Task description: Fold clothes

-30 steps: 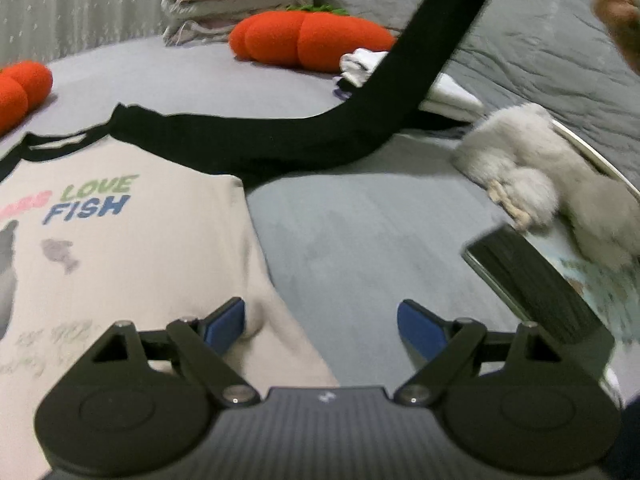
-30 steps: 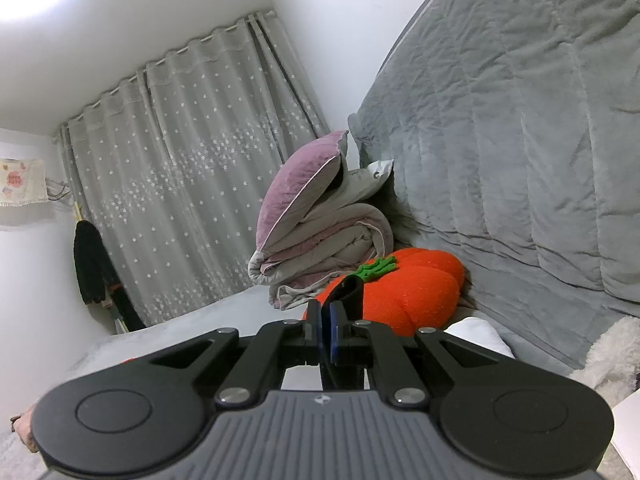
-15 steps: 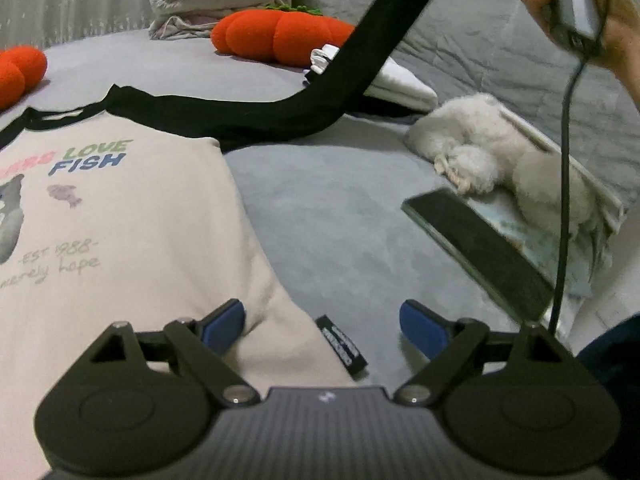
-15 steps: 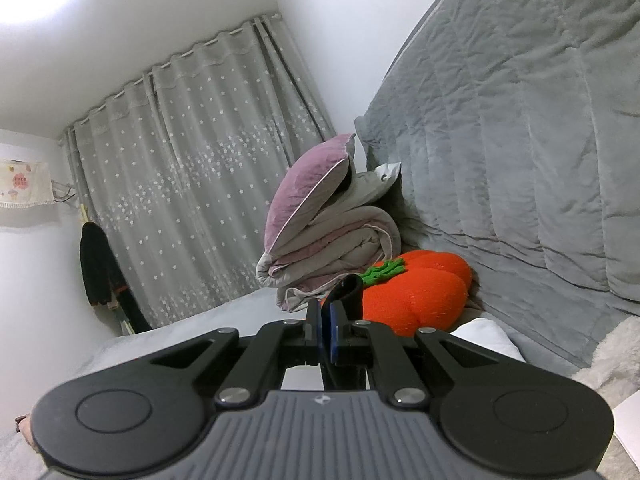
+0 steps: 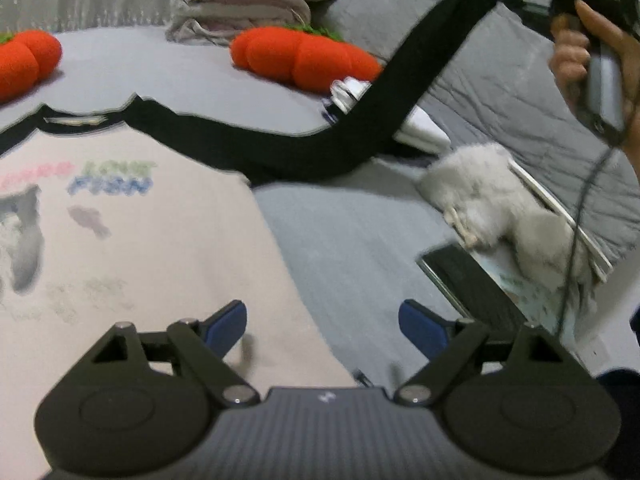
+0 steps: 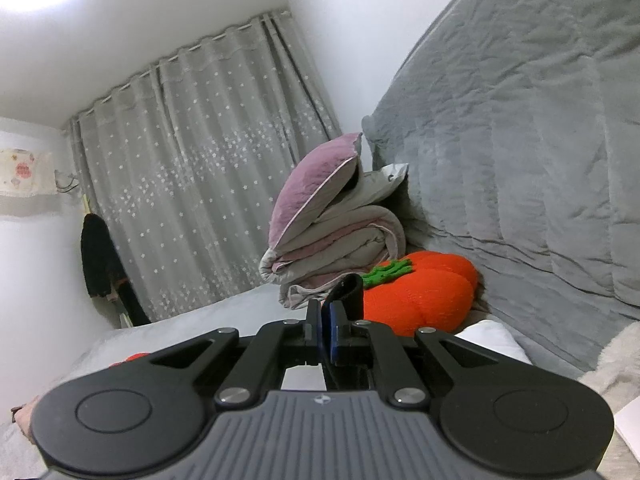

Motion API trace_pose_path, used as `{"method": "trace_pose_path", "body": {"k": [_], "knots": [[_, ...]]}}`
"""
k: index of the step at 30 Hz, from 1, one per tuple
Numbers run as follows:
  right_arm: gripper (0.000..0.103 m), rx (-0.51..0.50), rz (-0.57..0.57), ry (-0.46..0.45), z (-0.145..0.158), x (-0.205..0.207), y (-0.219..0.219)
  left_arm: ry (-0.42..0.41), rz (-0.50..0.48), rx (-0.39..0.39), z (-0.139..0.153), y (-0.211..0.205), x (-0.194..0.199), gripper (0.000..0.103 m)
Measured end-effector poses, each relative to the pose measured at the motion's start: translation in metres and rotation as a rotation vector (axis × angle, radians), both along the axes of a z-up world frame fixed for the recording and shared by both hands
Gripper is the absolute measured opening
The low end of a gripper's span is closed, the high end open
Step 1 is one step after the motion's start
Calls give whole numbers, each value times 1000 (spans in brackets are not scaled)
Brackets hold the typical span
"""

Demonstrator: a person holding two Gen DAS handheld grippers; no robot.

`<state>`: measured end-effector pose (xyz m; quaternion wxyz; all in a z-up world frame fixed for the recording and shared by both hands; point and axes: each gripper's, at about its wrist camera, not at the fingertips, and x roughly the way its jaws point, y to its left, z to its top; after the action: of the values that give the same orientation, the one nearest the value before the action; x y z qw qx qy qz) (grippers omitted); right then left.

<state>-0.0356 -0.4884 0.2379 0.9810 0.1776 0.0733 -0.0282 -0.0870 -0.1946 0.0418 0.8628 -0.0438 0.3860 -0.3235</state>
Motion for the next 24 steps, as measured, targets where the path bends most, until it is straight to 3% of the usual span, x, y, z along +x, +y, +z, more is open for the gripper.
{"method": "trace_pose_path", "body": {"k": [5, 13, 16, 20, 24], "knots": [[7, -15, 53, -11, 8, 2, 26, 46, 98, -46, 15, 40, 40, 87], [7, -124, 173, 21, 1, 23, 113, 173, 326, -287, 32, 143, 118, 96], [7, -173, 225, 42, -15, 35, 156, 189, 353, -337, 31, 169, 137, 98], [7, -261, 308, 93, -48, 50, 220, 237, 480, -402, 17, 201, 155, 98], [7, -345, 394, 160, -89, 61, 273, 270, 546, -422, 8, 222, 168, 98]]}}
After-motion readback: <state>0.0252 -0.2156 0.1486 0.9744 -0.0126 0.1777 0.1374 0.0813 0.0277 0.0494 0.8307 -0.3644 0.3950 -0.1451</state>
